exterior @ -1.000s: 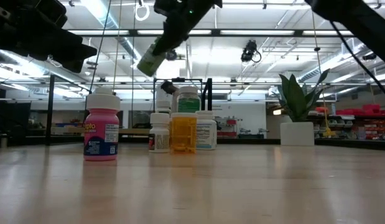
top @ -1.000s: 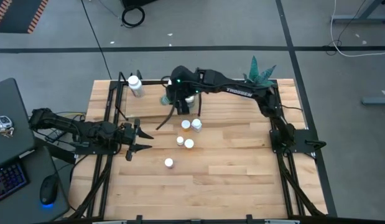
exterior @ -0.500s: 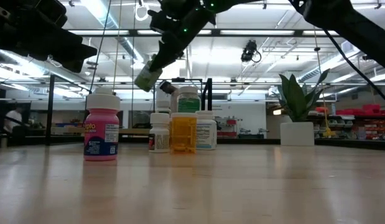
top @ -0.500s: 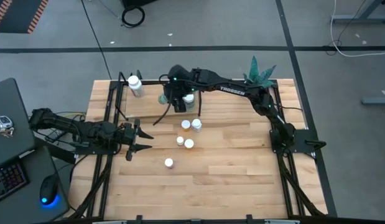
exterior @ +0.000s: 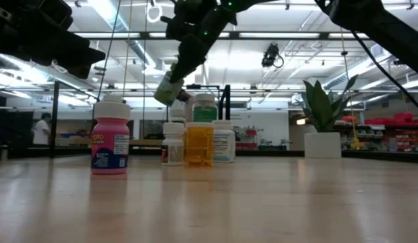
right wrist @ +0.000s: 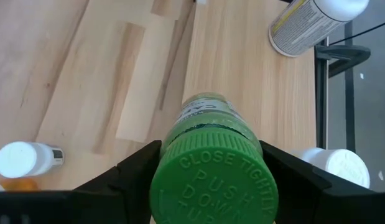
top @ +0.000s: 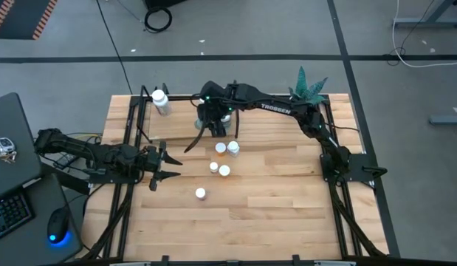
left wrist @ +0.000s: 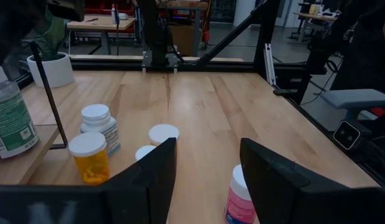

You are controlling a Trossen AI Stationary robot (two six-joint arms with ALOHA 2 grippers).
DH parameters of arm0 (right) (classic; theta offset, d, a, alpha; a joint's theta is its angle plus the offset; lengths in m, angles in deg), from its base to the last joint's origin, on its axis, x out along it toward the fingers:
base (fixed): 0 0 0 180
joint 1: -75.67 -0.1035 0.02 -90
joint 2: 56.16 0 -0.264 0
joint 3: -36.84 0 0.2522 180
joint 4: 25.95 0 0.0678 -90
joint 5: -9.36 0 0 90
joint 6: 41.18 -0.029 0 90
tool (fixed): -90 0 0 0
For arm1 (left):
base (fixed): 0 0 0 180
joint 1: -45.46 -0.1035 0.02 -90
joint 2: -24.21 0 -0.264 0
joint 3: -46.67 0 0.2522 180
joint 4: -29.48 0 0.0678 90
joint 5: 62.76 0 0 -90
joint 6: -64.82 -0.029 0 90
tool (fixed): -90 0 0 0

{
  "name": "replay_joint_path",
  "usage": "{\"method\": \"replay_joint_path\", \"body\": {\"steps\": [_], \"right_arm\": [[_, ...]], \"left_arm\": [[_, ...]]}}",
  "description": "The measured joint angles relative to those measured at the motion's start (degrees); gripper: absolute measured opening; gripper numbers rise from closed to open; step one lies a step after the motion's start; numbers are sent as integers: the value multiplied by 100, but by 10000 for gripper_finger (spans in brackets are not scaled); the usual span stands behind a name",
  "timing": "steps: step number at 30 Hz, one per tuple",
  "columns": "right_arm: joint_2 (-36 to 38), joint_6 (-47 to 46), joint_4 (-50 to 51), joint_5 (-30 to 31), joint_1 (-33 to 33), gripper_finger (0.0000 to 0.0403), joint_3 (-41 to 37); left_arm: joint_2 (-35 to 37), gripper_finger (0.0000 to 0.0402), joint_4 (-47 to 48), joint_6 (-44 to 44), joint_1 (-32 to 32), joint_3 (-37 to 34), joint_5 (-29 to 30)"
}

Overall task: Pick and place medicine bottles onto shelf by color
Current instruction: Put the light green pill bottle on the shelf

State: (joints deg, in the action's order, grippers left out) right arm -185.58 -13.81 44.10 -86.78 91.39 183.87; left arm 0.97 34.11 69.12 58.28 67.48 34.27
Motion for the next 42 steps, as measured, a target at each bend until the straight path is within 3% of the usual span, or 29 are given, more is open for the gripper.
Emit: {"method": "replay_joint_path", "body": {"steps": [12, 18, 26, 31, 36, 42], "right_arm": [[11, -212, -215, 62, -105, 252, -294], [9, -419, -364, 471, -216, 252, -735], [2, -355, -464, 1538, -676, 251, -763], [4, -59, -618, 1487, -674, 251, -748], [5, -188, -688, 908, -382, 251, -789], [7, -161, -766, 835, -262, 251, -1160]], "left_arm": [[0, 189, 0, -1, 0, 0, 0], [0, 184, 0, 1, 0, 0, 0], [0, 189, 0, 0, 0, 0, 0], [0, 184, -2, 0, 2, 0, 0], [0, 186, -2, 1, 0, 0, 0], [0, 187, 0, -1, 2, 0, 0]]}}
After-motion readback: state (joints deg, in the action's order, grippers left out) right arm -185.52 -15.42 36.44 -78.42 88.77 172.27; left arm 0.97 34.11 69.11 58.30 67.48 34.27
